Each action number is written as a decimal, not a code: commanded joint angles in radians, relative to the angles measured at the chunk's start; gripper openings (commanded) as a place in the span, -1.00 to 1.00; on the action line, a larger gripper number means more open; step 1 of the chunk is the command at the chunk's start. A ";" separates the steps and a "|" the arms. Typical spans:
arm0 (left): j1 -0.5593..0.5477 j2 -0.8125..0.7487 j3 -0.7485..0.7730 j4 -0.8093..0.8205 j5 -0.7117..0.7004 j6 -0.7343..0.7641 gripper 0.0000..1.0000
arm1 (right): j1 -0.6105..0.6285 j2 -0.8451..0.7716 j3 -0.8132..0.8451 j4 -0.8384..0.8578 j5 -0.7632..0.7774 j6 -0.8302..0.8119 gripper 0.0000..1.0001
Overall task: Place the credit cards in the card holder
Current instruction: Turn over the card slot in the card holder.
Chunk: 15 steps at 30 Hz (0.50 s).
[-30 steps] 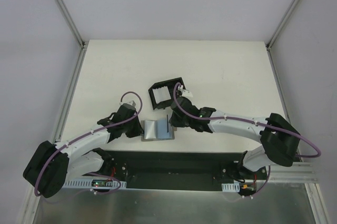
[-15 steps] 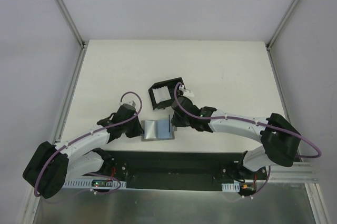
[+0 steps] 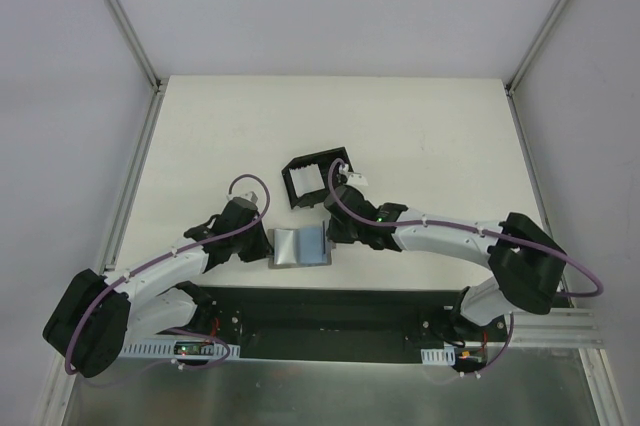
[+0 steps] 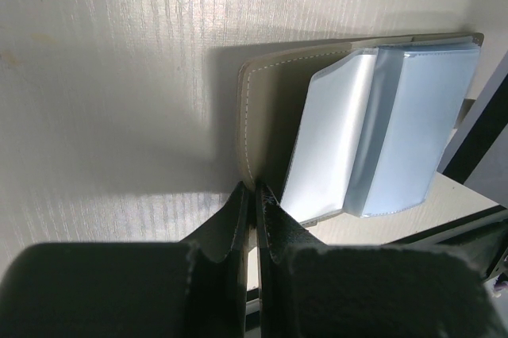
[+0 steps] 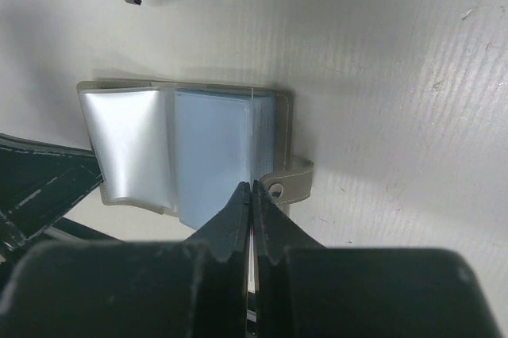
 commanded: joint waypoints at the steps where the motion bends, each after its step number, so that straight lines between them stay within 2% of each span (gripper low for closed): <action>1: -0.006 0.020 -0.019 -0.074 -0.017 0.023 -1.00 | -0.002 0.029 0.023 0.002 -0.012 -0.002 -0.99; 15: -0.006 0.040 -0.016 -0.057 0.004 0.028 -1.00 | -0.002 0.000 0.055 0.064 -0.066 -0.036 -0.99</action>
